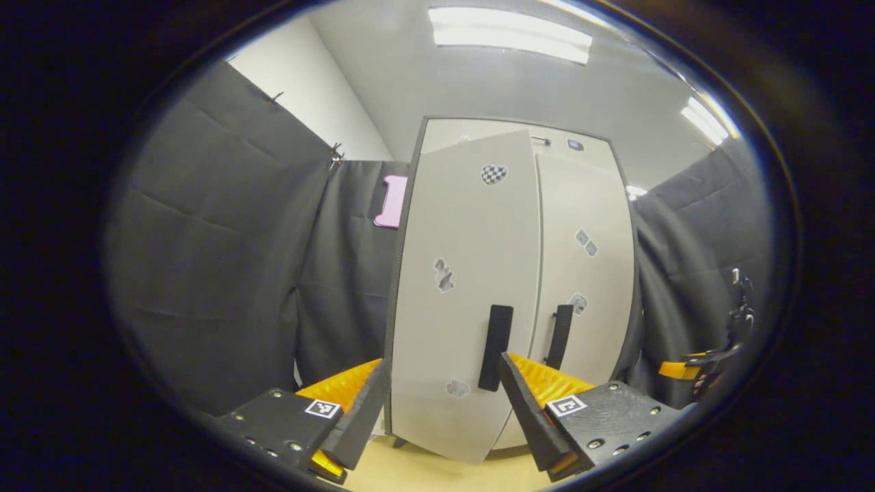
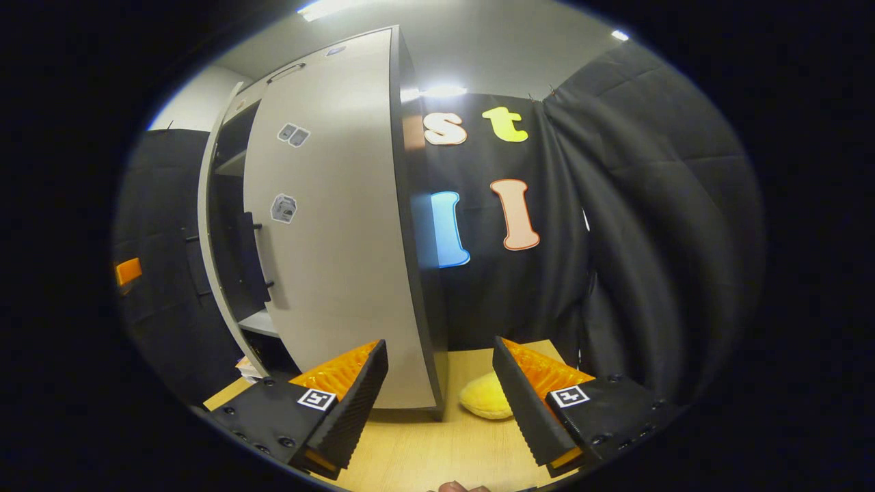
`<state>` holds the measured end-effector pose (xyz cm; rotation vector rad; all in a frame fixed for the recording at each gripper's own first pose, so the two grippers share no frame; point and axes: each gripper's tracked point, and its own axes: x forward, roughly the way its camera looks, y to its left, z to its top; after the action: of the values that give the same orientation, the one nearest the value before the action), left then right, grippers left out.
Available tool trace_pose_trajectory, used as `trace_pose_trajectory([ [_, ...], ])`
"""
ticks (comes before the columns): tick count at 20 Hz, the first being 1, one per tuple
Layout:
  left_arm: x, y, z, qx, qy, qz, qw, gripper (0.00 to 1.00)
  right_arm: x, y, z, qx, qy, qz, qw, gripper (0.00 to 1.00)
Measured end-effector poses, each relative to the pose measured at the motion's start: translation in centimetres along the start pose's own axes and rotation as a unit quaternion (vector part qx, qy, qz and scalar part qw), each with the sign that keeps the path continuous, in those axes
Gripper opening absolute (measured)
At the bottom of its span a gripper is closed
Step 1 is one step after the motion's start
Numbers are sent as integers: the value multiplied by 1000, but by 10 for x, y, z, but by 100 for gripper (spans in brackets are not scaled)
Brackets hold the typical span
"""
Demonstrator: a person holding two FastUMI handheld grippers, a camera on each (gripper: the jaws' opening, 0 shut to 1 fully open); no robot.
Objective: Grasp the bottle in the cabinet with the left hand and place it on the coaster, then close the right door with the right hand and the left door with the left hand.
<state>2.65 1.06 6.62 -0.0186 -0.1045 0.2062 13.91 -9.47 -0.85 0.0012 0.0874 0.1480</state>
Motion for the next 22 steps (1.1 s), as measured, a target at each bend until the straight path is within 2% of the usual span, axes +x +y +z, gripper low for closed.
trace_pose_trajectory([
  [1,-1,4,5,-1,-6,-2,1000,99,-2,1,8,0,-10,-7,1000,98],
  [2,-2,10,10,-6,-13,-1,1000,87,-5,4,17,-2,-21,-14,1000,98],
  [6,0,29,16,-27,-18,-14,999,87,-15,10,42,-19,-58,-42,997,98],
  [9,3,37,13,-6,-6,-25,1000,87,-23,17,47,-23,-65,-54,996,98],
  [10,6,40,12,6,-3,-26,1000,99,-26,20,44,-21,-61,-55,996,98],
  [12,9,37,10,24,2,-36,999,100,-32,27,38,-12,-52,-56,997,98],
  [13,10,35,9,32,5,-43,999,93,-33,29,34,-7,-48,-56,997,98],
  [15,11,35,6,46,11,-50,998,93,-36,33,29,-4,-40,-58,997,98],
  [16,12,35,5,50,14,-52,997,90,-36,35,27,-3,-37,-59,998,98],
  [17,12,35,6,52,14,-57,997,93,-36,37,26,-2,-35,-60,998,98],
  [22,11,41,-2,54,24,-62,996,93,-36,48,26,13,-33,-53,998,98],
])
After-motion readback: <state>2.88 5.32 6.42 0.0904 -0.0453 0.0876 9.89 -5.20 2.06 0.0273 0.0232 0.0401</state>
